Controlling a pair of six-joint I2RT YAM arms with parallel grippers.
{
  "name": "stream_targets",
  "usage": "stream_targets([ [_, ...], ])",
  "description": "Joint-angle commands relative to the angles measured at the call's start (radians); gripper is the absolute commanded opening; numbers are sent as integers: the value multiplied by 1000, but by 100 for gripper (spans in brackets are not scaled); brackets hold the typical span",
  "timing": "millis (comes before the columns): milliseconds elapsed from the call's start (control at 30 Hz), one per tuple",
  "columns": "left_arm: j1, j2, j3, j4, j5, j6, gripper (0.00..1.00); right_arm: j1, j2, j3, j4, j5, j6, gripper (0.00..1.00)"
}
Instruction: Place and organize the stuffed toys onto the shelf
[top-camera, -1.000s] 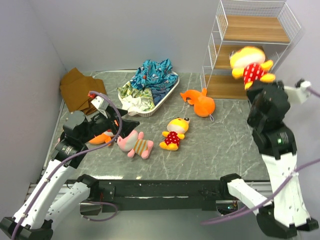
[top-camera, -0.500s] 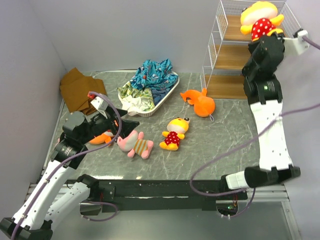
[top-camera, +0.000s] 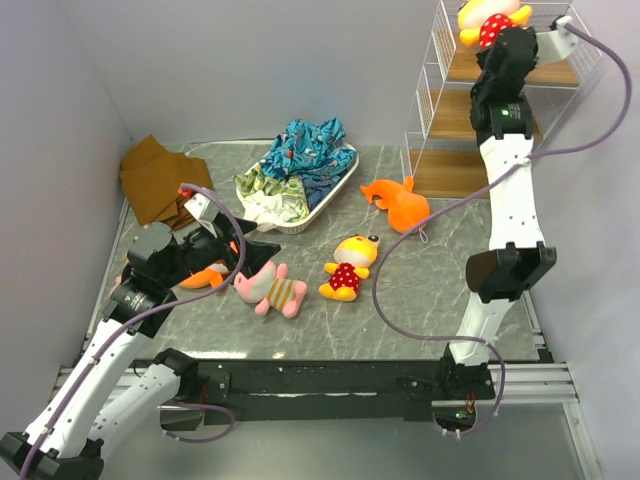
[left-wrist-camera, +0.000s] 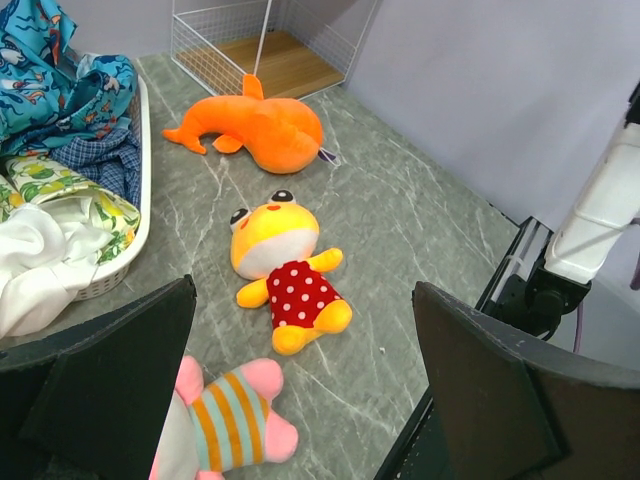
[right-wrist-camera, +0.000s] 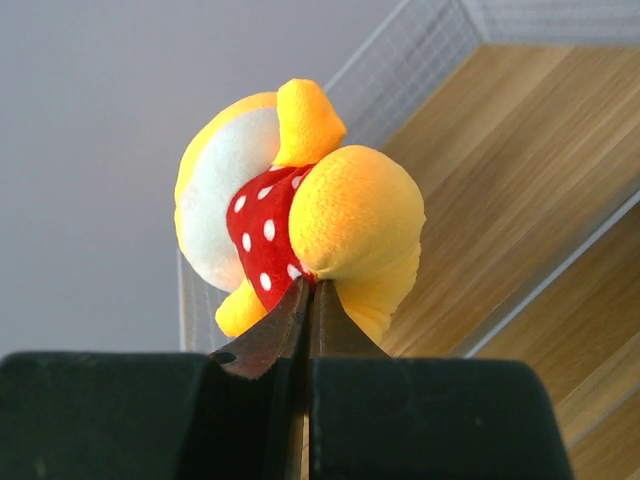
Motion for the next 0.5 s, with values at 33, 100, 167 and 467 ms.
stream_targets([
  [33, -4, 1, 1, 17, -2, 21, 96, -7, 48, 68, 33, -31, 57, 0],
  [100, -4, 8, 2, 14, 0, 23, 96, -5, 62, 68, 43, -33, 65, 0],
  [167, -6, 15, 2, 14, 6, 21, 96, -7, 71, 71, 48, -22, 77, 2],
  [467, -4, 15, 1, 16, -2, 21, 96, -8, 60, 43, 40, -27, 93, 26],
])
